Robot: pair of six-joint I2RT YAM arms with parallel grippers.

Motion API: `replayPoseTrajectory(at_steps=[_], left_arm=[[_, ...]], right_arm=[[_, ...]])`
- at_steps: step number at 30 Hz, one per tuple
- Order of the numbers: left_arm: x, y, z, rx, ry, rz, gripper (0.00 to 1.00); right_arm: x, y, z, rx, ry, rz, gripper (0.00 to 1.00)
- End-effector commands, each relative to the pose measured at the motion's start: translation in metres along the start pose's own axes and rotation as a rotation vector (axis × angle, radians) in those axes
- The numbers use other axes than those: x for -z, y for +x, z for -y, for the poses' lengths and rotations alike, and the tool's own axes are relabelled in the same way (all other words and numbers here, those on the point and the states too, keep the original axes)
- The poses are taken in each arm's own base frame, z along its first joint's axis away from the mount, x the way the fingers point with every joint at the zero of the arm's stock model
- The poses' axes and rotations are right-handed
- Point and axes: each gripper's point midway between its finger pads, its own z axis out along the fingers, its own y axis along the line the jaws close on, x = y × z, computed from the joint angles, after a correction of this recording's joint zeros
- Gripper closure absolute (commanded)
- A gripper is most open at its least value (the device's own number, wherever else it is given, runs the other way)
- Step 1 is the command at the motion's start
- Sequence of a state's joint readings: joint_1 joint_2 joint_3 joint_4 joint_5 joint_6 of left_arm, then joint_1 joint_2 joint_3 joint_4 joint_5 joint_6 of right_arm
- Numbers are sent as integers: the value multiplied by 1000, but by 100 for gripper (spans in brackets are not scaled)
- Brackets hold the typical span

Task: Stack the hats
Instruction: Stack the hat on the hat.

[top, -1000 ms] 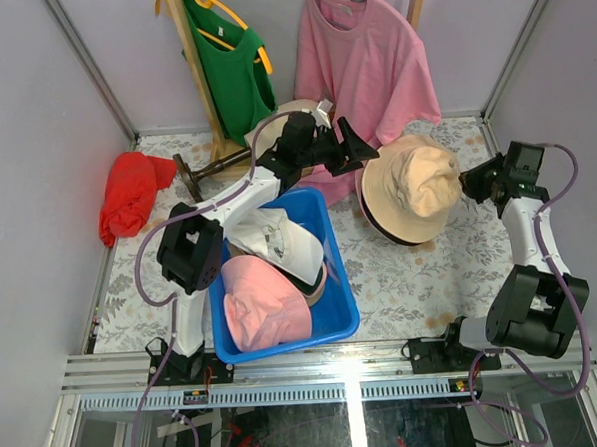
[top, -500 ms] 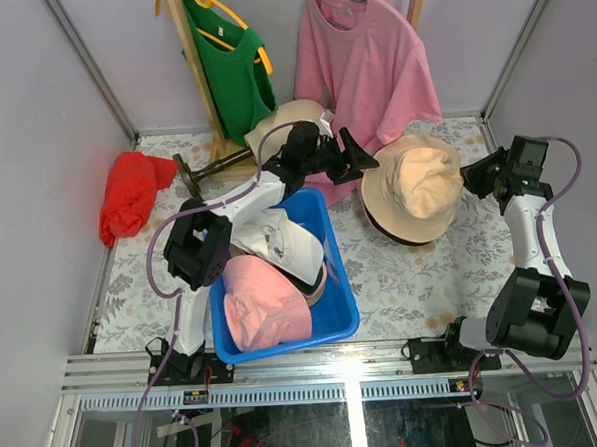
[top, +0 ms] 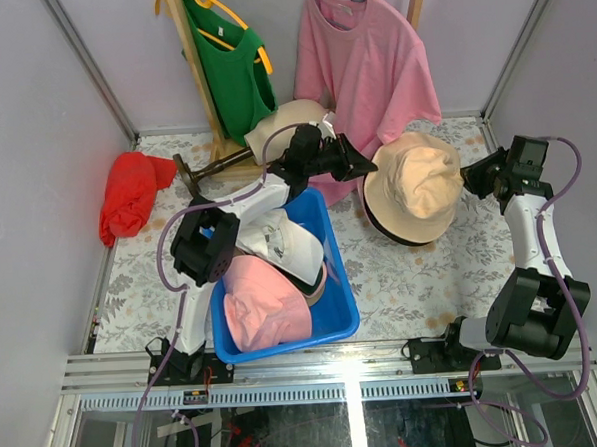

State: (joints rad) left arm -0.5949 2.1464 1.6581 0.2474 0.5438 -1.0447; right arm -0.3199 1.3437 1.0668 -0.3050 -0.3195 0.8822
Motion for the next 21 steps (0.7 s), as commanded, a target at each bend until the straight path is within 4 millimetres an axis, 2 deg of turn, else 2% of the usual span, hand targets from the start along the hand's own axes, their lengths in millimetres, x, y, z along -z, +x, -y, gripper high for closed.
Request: replayPoseTrajectory(at_steps=[1,2,3,6,15,17,21], left_arm=[[-6,4,17,-38,101,-12,92],[-5,5,16,-37,97,-15,98],[-4,7,14,-33,86,-17,100],[-2,8,2,-29,25,-13,100],[1,5,-22,-70,-142,-19,100],[0,4,-25,-76,-163,-27,100],[0,4,-27,-85,-177,-36,100]], right_arm=[[12,-8,-28,39,-72,12,88],[12,-10,-28,42,-68,19,88],[13,-13,-28,42,-64,30,86],[16,-20,-32,48,-56,55,80],[25,-44,-38,64,-36,155,50],[24,-48,-35,65,-27,162,44],[17,-49,-21,76,0,148,38]])
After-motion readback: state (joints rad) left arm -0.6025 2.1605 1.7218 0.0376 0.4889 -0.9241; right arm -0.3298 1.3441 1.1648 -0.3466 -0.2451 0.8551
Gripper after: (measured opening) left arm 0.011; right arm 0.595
